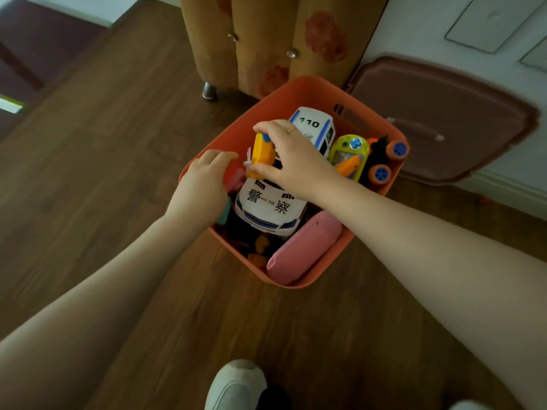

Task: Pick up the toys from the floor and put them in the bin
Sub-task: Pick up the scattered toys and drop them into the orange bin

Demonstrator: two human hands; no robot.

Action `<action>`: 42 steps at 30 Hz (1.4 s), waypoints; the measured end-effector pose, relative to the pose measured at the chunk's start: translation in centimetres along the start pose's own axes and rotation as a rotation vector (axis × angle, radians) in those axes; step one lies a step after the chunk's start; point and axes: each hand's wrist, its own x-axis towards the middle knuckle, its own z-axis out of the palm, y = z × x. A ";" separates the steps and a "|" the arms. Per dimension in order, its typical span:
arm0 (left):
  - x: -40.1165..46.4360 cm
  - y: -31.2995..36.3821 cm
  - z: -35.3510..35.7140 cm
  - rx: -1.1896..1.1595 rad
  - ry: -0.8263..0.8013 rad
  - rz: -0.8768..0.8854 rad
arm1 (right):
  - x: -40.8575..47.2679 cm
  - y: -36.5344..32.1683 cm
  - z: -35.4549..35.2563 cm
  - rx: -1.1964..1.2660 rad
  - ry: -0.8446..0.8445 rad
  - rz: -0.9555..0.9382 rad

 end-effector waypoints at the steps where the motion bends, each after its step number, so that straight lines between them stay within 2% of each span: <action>1: -0.2 0.0 -0.1 -0.053 0.051 0.021 | 0.4 0.0 0.3 -0.001 -0.018 0.025; 4: -1.0 0.0 -0.2 -0.132 0.152 0.143 | 0.5 0.3 0.7 -0.037 -0.053 0.106; 9: -2.0 2.2 0.4 -0.145 0.182 0.367 | -2.6 2.8 -1.1 -0.091 0.135 0.108; 17: -0.6 12.5 3.6 -0.209 -0.089 0.617 | -10.8 12.3 -6.5 -0.183 0.245 0.295; 22: 0.8 22.4 8.5 -0.046 -0.244 0.774 | -18.2 19.3 -10.2 -0.226 0.302 0.445; 26: 1.8 29.4 13.9 0.072 -0.395 0.797 | -25.3 25.6 -12.1 -0.241 0.285 0.655; 30: 2.4 34.4 19.7 0.160 -0.516 0.725 | -31.9 31.3 -14.0 -0.174 0.240 0.916; 34: 3.2 38.3 25.3 0.307 -0.626 0.707 | -37.1 37.3 -14.9 -0.068 0.106 1.117; 37: 4.7 40.2 28.4 0.391 -0.634 0.658 | -39.1 41.0 -15.1 -0.026 0.042 1.171; 42: 8.2 43.9 34.3 0.507 -0.617 0.622 | -40.7 46.1 -15.7 0.035 0.136 1.181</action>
